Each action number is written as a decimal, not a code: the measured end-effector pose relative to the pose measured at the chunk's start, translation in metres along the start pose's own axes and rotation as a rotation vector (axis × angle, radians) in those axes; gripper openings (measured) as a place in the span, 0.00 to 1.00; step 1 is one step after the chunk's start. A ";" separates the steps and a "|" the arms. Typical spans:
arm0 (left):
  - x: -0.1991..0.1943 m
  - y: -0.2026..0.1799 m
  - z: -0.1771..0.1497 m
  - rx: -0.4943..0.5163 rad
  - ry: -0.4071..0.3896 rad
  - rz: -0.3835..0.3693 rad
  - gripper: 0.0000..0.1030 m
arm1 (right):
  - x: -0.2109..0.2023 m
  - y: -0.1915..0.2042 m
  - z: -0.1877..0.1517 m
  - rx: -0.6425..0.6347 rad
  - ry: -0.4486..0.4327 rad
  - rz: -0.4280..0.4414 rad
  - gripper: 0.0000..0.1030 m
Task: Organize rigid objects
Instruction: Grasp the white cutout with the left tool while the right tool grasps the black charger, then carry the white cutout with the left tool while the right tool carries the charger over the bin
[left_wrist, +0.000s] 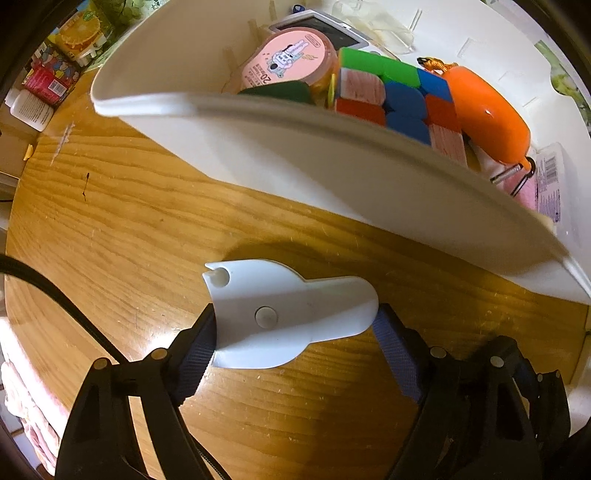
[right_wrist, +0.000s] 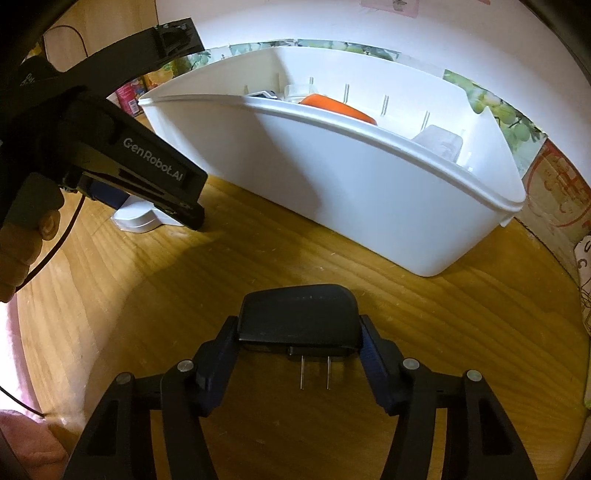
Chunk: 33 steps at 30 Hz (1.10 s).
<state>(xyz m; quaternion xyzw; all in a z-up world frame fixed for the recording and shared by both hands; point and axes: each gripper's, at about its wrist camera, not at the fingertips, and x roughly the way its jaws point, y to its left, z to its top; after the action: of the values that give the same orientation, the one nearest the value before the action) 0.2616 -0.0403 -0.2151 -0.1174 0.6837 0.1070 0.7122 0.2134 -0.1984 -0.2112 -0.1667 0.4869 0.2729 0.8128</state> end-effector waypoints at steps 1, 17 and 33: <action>0.000 0.000 -0.002 0.007 -0.002 -0.001 0.82 | 0.000 0.001 0.000 -0.003 0.004 0.003 0.61; -0.006 0.027 -0.062 0.056 0.044 -0.016 0.82 | -0.037 0.019 -0.005 -0.014 -0.046 -0.033 0.61; -0.059 0.068 -0.102 0.194 -0.047 -0.014 0.82 | -0.074 0.044 0.006 0.015 -0.150 -0.105 0.61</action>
<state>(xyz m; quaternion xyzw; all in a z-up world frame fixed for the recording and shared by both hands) 0.1413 -0.0071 -0.1613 -0.0502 0.6730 0.0379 0.7369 0.1636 -0.1810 -0.1436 -0.1649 0.4172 0.2380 0.8615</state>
